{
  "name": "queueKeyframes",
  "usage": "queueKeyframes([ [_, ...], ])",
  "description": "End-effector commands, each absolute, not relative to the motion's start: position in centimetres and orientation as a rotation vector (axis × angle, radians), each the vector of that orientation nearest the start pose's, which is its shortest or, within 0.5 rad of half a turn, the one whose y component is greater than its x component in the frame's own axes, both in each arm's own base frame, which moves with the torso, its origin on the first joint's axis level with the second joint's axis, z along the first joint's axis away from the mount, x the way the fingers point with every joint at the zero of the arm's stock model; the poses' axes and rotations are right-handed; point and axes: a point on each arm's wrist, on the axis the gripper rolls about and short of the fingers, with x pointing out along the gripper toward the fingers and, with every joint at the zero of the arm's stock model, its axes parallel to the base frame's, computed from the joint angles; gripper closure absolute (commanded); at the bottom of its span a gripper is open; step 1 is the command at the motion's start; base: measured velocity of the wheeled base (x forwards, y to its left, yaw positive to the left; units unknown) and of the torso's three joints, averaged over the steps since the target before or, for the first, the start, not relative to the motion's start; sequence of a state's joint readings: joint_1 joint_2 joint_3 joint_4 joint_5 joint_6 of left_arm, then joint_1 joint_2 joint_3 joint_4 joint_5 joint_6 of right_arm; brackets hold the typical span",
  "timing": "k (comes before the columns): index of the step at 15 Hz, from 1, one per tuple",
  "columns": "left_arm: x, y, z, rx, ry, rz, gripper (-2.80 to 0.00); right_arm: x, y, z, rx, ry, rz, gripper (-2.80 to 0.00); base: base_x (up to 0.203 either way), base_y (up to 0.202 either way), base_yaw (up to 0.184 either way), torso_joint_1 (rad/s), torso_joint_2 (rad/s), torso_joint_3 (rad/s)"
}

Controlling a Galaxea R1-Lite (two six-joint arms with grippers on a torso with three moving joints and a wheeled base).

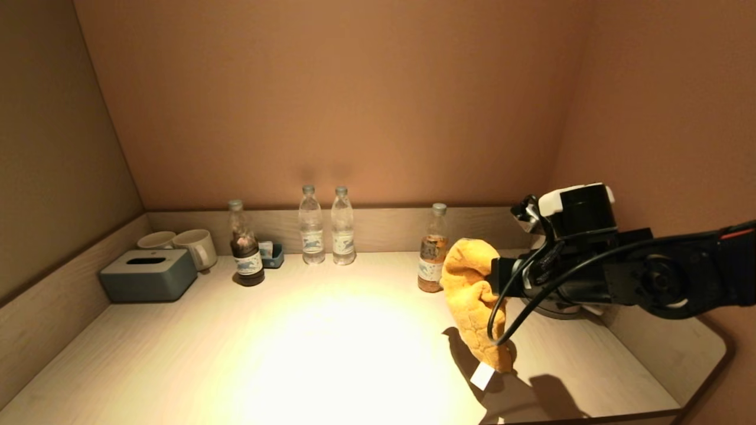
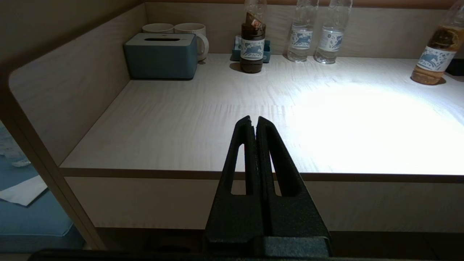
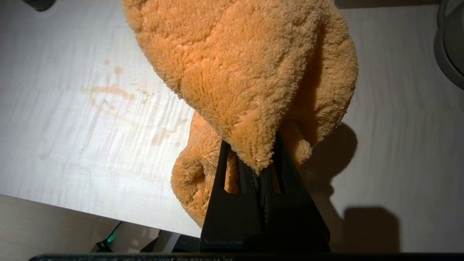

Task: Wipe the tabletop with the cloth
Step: Sweep the stains on the table

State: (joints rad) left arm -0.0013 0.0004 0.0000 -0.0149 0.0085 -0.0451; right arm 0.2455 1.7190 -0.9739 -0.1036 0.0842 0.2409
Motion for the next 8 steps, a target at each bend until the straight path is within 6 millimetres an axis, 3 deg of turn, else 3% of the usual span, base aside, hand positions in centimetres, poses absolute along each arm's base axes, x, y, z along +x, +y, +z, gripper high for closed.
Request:
queueKeyframes([
  [1, -2.3, 0.0, 7.7, -0.046, -0.016, 0.007, 0.0, 28.5, 10.3, 20.7, 0.161, 0.582, 0.347, 0.0, 0.0, 0.0, 0.0, 0.0, 0.0, 0.0],
  [2, -2.3, 0.0, 7.7, -0.046, -0.016, 0.007, 0.0, 28.7, 11.4, 21.5, 0.153, 0.569, 0.378, 0.0, 0.0, 0.0, 0.0, 0.0, 0.0, 0.0],
  [5, -2.3, 0.0, 7.7, -0.046, -0.016, 0.007, 0.0, 29.3, 13.0, 21.4, 0.131, 0.59, 0.414, 0.0, 0.0, 0.0, 0.0, 0.0, 0.0, 0.0],
  [8, -2.3, 0.0, 7.7, -0.046, -0.016, 0.007, 0.0, 32.4, 16.7, 20.1, 0.106, 0.613, 0.468, 0.0, 0.0, 0.0, 0.0, 0.0, 0.0, 0.0],
])
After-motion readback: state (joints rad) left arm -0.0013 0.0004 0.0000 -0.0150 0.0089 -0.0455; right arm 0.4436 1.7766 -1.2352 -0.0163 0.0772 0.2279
